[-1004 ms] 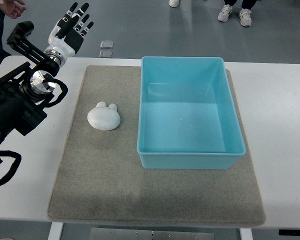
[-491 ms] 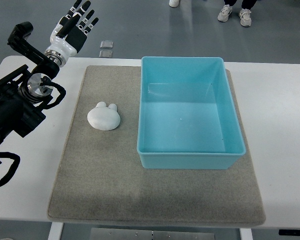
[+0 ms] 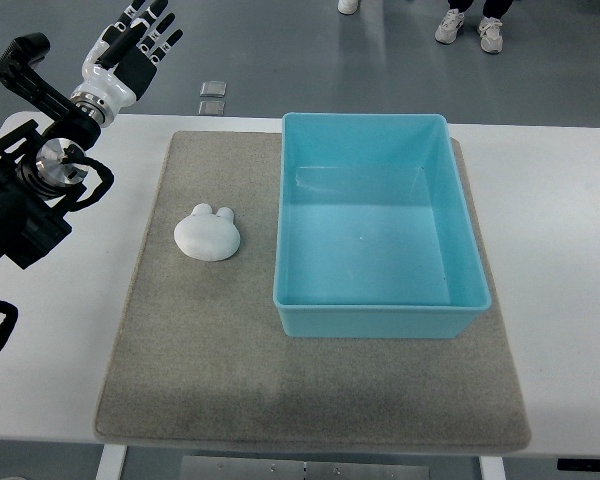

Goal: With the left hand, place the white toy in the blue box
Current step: 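Swing the left hand over the white rabbit toy, fingers pointing down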

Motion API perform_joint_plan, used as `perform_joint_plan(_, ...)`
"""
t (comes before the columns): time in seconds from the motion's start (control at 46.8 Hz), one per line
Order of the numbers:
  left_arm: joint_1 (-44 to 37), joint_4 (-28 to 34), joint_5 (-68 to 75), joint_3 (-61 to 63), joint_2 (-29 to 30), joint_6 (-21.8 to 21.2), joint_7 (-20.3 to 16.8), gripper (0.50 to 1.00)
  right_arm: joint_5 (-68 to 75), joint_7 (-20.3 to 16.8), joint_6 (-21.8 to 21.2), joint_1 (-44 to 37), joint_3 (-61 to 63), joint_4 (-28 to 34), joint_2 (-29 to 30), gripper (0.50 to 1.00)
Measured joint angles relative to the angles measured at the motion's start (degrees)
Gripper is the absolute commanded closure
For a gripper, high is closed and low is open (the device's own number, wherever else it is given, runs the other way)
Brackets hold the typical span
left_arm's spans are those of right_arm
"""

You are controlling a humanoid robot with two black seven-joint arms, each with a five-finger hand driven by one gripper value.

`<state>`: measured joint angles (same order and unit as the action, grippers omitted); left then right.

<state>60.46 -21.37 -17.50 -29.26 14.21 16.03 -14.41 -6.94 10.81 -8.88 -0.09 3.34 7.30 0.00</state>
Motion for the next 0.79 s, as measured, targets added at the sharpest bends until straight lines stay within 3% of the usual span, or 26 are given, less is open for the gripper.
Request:
perform_joint_plan(0.214, 1.96, -4.23, 0.37, 4.21, 2.72, -10.23, -0.18, 0.583, 0.00, 0.00, 0.00, 0.00, 0.00, -0.01, 0.00, 0.564)
perform_joint_plan(0.513, 6.53, -8.26, 0.72, 17.16, 5.30, -17.20, -0.58, 0.587, 0.00, 0.00, 0.00, 0.01, 0.00, -0.01, 0.00, 0.564)
perform_joint_plan(0.641, 8.25, -12.30, 5.73, 21.68, 7.50, -18.99, -0.64, 0.602, 0.00, 0.00, 0.00, 0.01, 0.00, 0.00, 0.00, 0.564)
perform_joint_plan(0.791, 8.57, -17.37, 14.52, 24.05, 8.58, -24.17, -0.64, 0.600, 0.00, 0.00, 0.00, 0.01, 0.00, -0.01, 0.00, 0.564)
